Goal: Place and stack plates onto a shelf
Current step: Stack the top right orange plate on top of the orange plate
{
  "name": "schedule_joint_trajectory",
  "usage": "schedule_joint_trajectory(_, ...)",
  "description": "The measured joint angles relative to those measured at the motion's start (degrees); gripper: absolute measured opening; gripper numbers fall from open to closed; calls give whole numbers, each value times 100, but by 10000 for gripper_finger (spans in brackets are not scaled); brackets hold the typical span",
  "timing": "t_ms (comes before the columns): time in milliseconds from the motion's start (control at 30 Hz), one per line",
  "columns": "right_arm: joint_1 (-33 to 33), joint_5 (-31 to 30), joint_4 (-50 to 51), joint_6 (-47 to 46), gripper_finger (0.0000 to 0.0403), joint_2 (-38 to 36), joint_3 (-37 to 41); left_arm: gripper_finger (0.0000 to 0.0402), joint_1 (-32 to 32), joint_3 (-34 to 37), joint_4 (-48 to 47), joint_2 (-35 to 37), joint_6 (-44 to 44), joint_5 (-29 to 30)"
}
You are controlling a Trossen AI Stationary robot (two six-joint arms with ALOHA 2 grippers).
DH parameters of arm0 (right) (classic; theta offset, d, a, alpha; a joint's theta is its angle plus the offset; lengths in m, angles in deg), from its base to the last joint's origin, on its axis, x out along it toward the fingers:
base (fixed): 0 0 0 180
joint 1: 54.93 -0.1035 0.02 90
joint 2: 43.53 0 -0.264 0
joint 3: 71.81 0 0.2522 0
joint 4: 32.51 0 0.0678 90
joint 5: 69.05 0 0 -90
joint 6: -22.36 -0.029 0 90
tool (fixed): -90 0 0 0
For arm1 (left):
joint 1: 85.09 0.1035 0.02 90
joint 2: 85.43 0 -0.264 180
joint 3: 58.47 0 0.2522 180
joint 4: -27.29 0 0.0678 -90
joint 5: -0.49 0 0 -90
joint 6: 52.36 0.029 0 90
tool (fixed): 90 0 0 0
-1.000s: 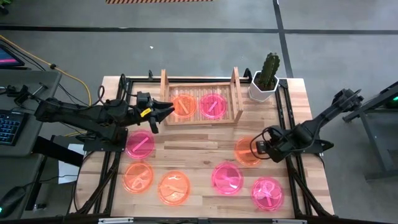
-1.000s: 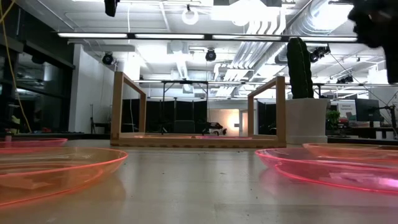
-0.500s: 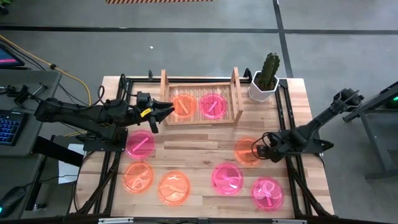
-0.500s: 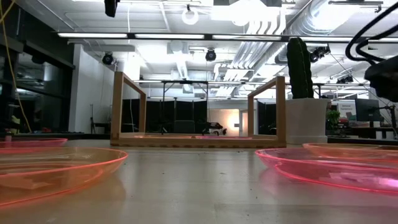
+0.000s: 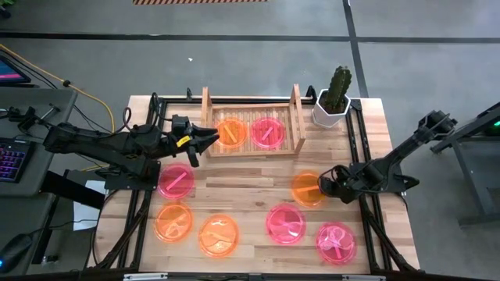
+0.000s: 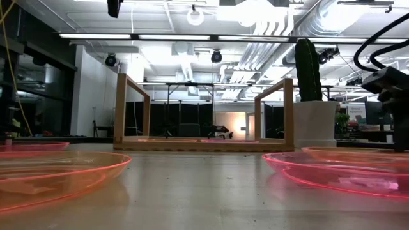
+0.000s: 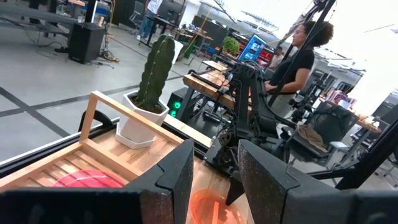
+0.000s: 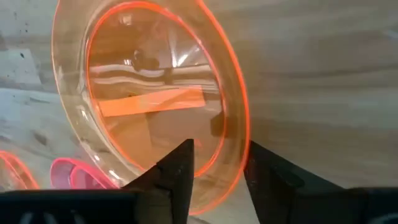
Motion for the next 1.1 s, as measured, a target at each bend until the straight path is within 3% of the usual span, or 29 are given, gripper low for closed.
schedule_joint_trajectory(233,0,-36,6,-2,12,251,-3,115,0,0,-6,0,48,7)
schedule_joint_trajectory(467,5,-416,-89,279,2,30,-226,115,0,0,7,22,48,7)
schedule_joint_trajectory(800,97,-1151,-106,1690,0,-105,-1556,115,11,-13,92,370,301,175)
schedule_joint_trajectory(1100,1241,-1299,-706,3563,0,728,-2938,115,170,-13,140,612,343,217)
